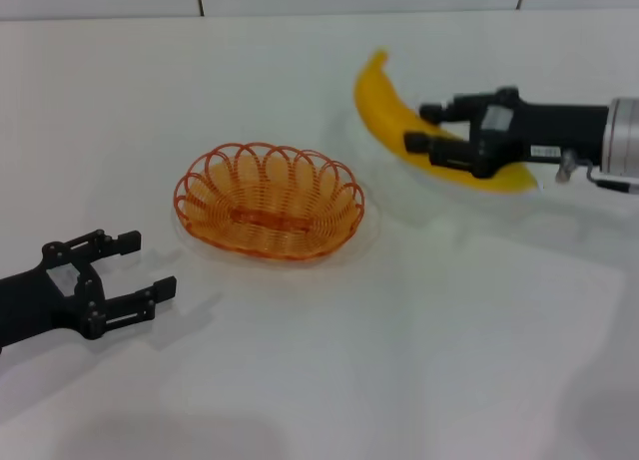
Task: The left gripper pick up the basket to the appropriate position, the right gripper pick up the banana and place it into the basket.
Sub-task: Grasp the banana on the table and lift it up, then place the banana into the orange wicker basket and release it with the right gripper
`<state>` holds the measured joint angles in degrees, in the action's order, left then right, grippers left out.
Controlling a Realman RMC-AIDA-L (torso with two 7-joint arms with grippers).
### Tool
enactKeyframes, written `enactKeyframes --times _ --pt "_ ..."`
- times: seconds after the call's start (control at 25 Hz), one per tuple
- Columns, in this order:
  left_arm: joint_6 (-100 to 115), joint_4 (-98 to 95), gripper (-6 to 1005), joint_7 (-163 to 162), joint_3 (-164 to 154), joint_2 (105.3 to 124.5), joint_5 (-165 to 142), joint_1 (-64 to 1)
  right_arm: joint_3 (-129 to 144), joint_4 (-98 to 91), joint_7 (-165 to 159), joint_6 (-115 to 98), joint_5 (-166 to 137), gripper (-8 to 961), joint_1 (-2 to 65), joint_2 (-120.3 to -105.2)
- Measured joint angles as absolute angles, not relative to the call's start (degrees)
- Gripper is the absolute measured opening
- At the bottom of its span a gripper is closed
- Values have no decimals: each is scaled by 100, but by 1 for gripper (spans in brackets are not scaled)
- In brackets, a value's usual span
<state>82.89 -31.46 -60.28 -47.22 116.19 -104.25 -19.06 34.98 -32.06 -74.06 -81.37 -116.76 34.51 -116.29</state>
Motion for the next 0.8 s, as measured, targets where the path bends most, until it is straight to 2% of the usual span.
enactKeyframes --times 0.2,0.32,0.56,0.8 --pt "8288 -3137 798 -6049 -4712 11619 -10437 -1927 3583 -2981 -6498 -8977 -11250 441 3576 -11664" --pt "8288 -3136 799 -6049 -4714 11619 -10437 -1947 3749 -2420 -5810 -9160 -11233 453 3883 -11688" --pt "8288 -3125 799 -6051 -4735 11625 -10437 -2026 3774 -1163 -5095 -8101 -11223 477 4641 -11718" --pt "8288 -3113 798 -6052 -4769 11636 -10435 -2079 3788 -660 -4637 -7470 -11220 501 4889 -11734"
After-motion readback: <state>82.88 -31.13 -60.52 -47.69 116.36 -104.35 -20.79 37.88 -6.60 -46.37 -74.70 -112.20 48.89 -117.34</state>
